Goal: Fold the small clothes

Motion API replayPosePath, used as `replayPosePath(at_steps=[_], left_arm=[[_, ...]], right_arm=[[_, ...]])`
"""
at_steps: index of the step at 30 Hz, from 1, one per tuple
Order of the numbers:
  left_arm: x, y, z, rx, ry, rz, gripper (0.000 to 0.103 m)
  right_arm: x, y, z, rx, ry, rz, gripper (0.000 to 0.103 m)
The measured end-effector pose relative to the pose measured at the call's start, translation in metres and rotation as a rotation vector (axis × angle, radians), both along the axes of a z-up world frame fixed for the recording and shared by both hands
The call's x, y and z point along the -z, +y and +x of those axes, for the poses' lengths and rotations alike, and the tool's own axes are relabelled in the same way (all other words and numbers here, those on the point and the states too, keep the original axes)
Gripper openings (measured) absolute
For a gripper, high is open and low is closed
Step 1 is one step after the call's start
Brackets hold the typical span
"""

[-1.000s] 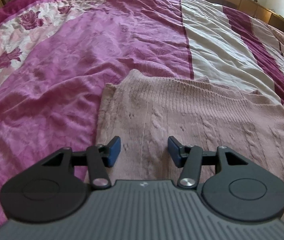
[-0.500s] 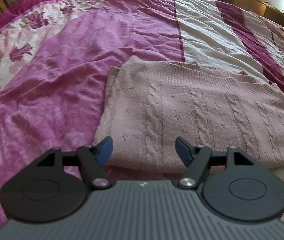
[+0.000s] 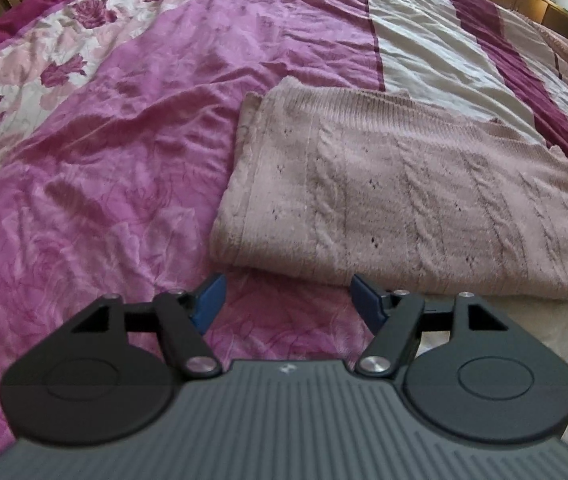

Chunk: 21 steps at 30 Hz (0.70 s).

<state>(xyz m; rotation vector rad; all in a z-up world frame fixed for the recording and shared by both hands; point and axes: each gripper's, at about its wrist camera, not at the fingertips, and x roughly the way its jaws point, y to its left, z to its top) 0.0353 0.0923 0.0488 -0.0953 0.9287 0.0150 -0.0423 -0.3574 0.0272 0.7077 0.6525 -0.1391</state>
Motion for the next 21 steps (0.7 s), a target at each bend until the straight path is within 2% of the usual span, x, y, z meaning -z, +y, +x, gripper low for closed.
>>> replayPosePath(at_steps=[10,21], left_arm=[[0.002,-0.001,-0.006,0.0,0.008,0.013,0.071],[0.003,-0.006,-0.007,0.012,0.015,0.015,0.071]], right_arm=[[0.014,-0.006,0.0,-0.003,0.003,0.068,0.085],[0.025,0.003,0.005,-0.066,-0.045,0.204,0.085]])
